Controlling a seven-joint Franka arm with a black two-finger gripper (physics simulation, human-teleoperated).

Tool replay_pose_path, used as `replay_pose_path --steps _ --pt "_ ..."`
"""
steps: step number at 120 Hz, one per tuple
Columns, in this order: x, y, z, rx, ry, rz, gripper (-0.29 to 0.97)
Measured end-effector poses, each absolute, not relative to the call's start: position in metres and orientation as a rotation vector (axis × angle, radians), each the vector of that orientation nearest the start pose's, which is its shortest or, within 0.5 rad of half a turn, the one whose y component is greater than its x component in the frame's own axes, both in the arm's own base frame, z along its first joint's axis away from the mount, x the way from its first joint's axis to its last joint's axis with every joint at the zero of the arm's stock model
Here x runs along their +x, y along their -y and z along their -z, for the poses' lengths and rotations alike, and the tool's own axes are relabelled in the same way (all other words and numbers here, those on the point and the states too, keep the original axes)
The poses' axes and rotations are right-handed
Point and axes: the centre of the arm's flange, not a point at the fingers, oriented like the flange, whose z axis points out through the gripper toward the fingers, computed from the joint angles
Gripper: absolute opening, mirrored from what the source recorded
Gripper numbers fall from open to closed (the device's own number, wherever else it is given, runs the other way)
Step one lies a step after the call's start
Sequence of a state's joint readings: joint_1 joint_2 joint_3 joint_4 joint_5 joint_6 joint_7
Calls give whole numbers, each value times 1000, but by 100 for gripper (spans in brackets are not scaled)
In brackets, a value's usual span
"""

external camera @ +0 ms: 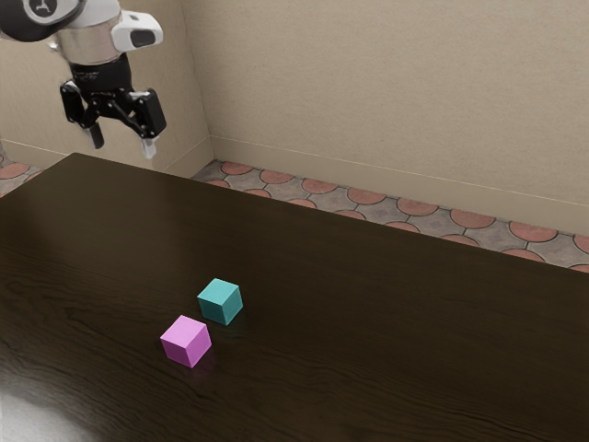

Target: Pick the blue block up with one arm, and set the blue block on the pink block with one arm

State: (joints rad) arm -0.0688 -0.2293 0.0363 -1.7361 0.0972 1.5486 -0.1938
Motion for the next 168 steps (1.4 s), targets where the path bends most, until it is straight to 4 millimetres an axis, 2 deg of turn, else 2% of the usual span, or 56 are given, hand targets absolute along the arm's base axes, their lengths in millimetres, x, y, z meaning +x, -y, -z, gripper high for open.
replay_pose_path --steps 17,23,38,54,63,83,101,114,124,130,149,168 --pt "484 8 -661 -3048 260 137 68" --pt "486 6 -629 -3045 270 71 68" --pt "488 9 -579 -3053 284 -21 68" --pt "489 13 -498 -3052 319 -100 68" --pt "493 15 -470 -3063 347 -91 68" --pt "510 21 -420 -3076 367 -44 68" --pt "524 33 -394 -3099 321 10 68" --pt "531 39 -382 -3112 287 31 68" --pt "536 41 -363 -3121 264 15 68" --pt "539 37 -354 -3125 272 5 68" --pt "545 4 -332 -3124 305 -13 68" --pt "551 5 -316 -3130 235 -10 68"
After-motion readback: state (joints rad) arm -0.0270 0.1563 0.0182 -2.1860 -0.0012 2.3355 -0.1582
